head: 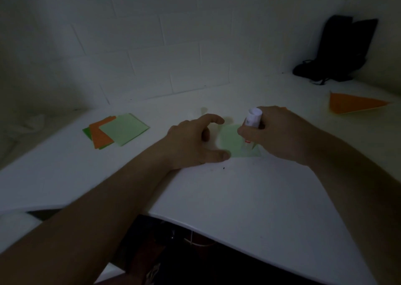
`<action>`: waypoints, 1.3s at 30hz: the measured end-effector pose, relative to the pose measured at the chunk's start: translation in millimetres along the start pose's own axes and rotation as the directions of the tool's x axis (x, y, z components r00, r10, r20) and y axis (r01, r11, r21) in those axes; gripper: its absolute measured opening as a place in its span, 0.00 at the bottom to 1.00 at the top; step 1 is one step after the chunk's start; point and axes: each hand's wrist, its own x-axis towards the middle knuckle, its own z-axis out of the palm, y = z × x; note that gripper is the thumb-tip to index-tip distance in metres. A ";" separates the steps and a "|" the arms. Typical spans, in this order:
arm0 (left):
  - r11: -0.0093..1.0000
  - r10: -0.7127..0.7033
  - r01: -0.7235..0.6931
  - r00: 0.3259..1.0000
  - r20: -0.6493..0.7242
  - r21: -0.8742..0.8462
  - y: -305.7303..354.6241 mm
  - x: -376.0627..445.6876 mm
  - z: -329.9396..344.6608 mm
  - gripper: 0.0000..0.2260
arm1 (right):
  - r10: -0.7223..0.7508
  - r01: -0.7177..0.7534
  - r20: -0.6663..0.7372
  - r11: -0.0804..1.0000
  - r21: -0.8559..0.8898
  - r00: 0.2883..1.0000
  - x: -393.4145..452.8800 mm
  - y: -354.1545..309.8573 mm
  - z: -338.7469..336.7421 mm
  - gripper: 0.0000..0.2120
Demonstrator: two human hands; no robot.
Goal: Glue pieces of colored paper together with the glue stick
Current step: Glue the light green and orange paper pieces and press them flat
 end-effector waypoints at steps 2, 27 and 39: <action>1.000 0.001 -0.001 1.000 0.005 0.003 1.0 -0.2 -0.6 0.34 | -0.006 0.006 -0.017 1.000 -0.015 1.000 -0.5 2.5 -3.0 0.11; 1.000 0.023 -0.023 0.999 -0.030 -0.004 1.2 -3.1 1.0 0.33 | 0.046 -0.046 0.007 0.973 0.227 0.999 -7.7 -25.7 13.2 0.15; 0.969 0.016 0.004 0.997 0.080 -0.247 -10.5 -2.4 -6.6 0.31 | 0.018 -0.024 0.038 0.987 0.156 0.999 -4.6 -24.7 18.0 0.11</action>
